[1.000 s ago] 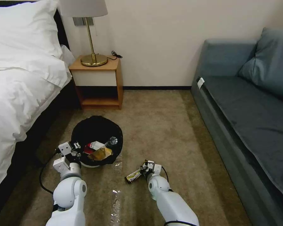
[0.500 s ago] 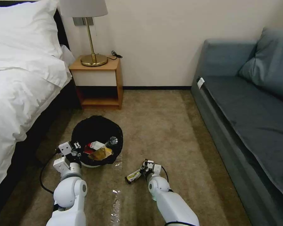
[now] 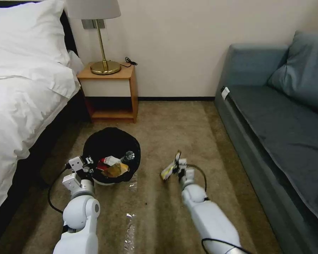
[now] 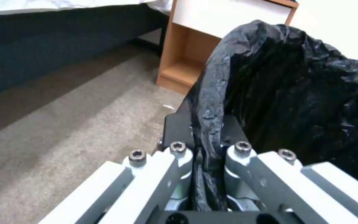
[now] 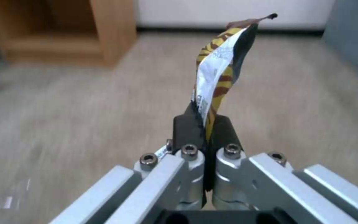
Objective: Pick up the trash bin, then pick up the garbage on the floor and place it into the trash bin.
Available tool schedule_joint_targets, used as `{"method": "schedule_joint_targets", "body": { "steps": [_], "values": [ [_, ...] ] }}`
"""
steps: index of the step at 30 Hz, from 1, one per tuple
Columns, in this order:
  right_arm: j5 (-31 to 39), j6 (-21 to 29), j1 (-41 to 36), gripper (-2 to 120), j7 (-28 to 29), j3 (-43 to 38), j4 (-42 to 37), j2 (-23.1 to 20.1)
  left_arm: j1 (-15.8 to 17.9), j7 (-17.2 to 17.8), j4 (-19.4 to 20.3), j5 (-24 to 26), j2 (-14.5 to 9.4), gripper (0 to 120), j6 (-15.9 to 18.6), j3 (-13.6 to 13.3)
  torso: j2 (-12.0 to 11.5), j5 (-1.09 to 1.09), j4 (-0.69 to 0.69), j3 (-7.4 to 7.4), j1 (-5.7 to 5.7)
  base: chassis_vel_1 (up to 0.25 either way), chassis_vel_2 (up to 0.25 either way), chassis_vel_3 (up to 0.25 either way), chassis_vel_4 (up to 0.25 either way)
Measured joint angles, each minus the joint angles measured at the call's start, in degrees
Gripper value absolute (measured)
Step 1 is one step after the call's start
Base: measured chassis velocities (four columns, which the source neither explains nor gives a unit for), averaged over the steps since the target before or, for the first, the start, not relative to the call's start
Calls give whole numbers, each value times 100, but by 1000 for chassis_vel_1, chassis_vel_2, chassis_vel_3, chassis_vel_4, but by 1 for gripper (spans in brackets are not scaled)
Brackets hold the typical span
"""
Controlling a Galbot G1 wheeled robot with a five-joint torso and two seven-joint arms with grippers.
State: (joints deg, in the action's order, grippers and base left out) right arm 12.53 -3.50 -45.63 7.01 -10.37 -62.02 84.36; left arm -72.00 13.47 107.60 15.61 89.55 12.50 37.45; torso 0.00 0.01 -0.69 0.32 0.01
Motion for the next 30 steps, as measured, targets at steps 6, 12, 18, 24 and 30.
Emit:
{"method": "schedule_joint_targets", "body": {
  "steps": [6, 12, 18, 24, 30],
  "values": [
    [-1, -11, 133, 0, 106, 247, -777, -179, 61, 7, -71, 12, -25, 4, 19, -57, 0, 0, 0, 0, 0, 0, 0, 0, 0],
    [-24, -15, 242, 0, 173, 455, -1524, -193, 103, -20, -248, 42, -44, 4, 5, -54, 0, -1, 0, 0, 0, 0, 0, 0, 0],
    [-9, 70, 313, 0, 218, 710, -2255, -206, 165, -44, -355, 51, -57, 4, -15, -85, 0, -1, 0, 0, 0, 0, 0, 0, 0],
    [97, 253, 161, 0, 268, 1033, -2816, -207, 211, -49, -450, 34, -23, 4, -37, -115, 0, -1, 0, 0, 0, 0, 0, 0, 0],
    [10, 295, 35, 0, 262, 1434, -2878, -183, 217, -56, -472, 9, -17, 4, -42, -150, 0, -1, 0, 0, 0, 0, 0, 0, 0]
  ]
}}
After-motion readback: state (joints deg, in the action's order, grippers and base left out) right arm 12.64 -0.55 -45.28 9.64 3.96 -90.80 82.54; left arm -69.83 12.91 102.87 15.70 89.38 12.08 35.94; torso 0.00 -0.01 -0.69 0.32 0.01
